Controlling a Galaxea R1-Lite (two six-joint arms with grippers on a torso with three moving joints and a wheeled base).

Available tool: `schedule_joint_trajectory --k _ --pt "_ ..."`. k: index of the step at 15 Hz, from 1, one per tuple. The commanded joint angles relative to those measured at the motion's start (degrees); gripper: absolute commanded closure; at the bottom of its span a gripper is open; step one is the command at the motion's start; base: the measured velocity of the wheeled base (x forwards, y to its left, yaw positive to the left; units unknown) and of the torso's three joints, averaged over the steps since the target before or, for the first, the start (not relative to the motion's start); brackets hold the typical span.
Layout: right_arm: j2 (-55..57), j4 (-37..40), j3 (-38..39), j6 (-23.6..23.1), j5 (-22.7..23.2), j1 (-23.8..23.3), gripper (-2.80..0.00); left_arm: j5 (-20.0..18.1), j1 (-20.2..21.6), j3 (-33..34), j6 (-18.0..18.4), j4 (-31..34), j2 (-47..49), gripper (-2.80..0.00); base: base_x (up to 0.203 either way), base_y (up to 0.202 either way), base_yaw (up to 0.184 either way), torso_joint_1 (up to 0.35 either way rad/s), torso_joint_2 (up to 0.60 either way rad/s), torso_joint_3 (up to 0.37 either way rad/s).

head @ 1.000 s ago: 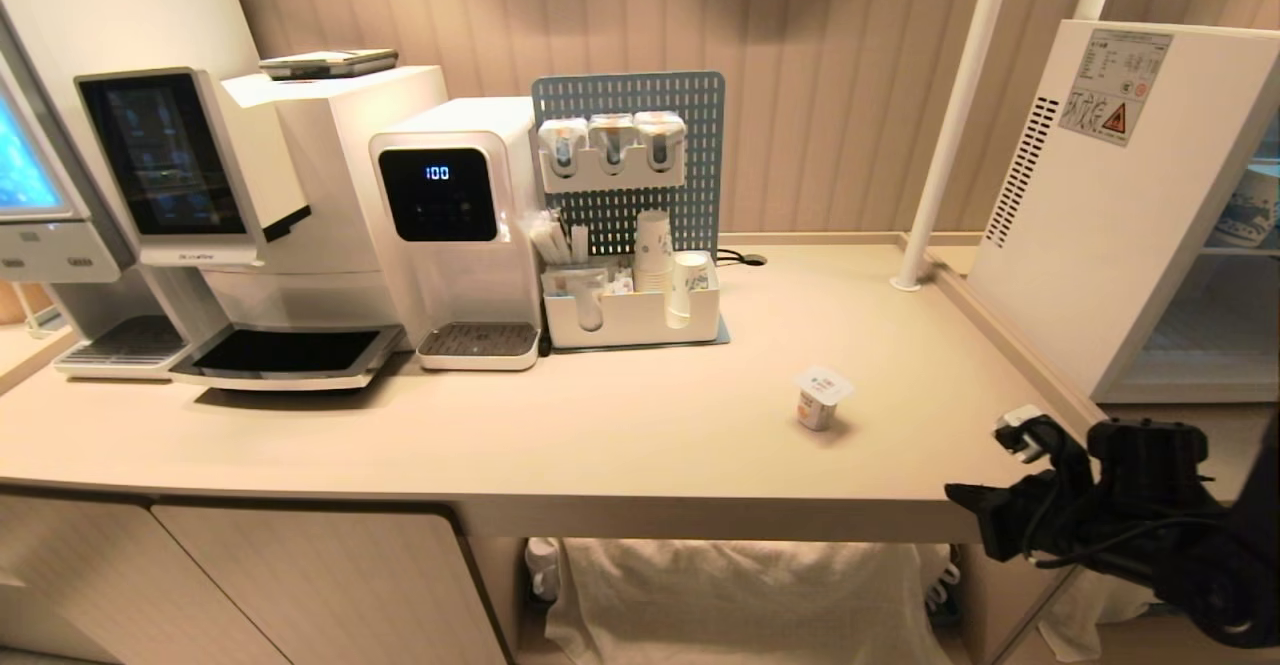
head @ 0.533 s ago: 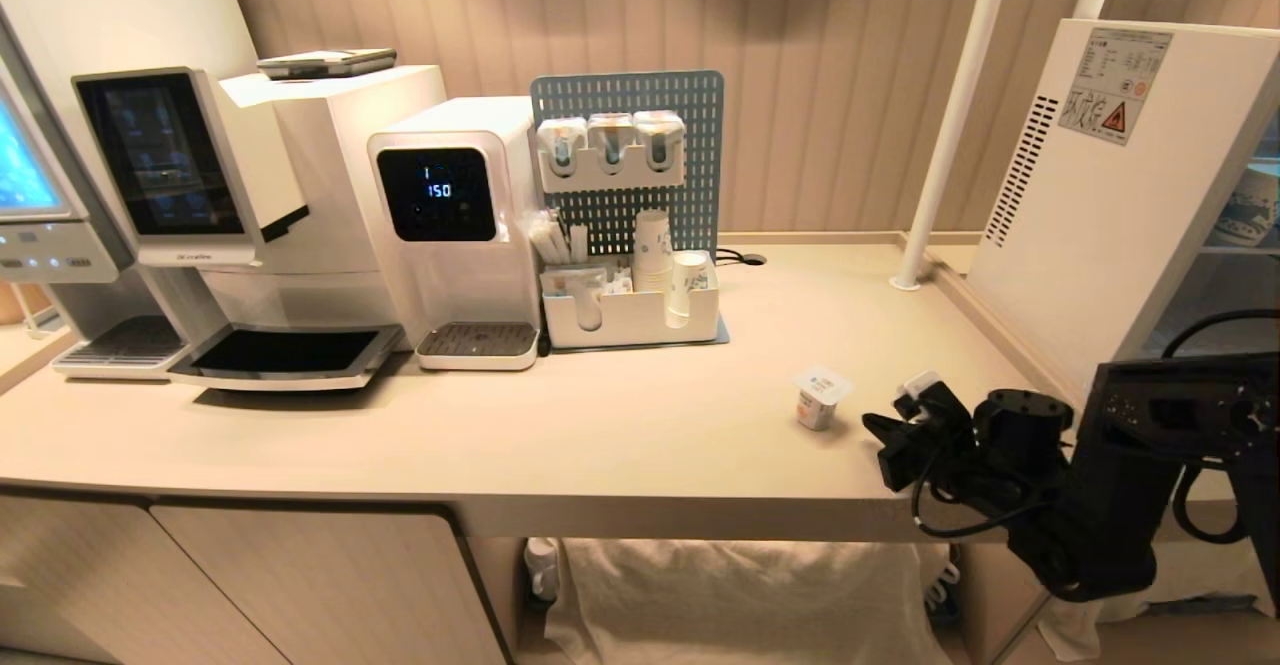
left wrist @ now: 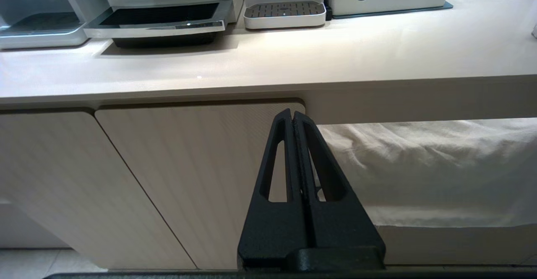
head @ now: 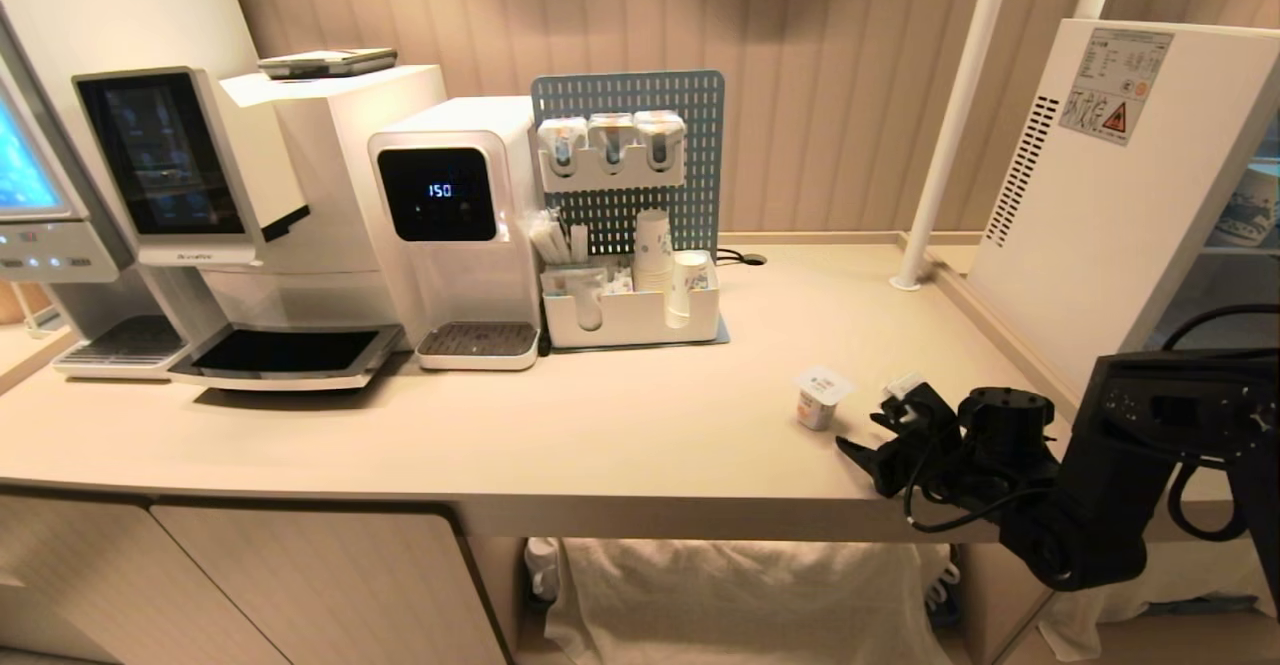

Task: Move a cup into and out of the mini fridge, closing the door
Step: Put the yoghurt in the freezer

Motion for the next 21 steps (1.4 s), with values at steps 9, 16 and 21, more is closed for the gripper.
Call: schedule_joint_trajectory --k 9,16,21 --pt "-0.25 16.68 -14.75 0.45 1.83 1.43 -2.80 0.02 0.00 0.10 -0.01 -0.07 -0.02 0.00 0.000 0.000 0.000 0.000 0.00 0.000" --pt "2.24 21.83 -22.67 0.74 1.72 1.60 -2.80 0.11 0.00 0.10 -0.19 -0.07 -0.02 0.00 0.000 0.000 0.000 0.000 0.00 0.000" --pt "3.39 21.39 -23.73 1.27 1.72 1.95 0.00 0.11 0.00 0.10 -0.28 0.02 -0.02 0.00 0.000 0.000 0.000 0.000 0.00 0.000"
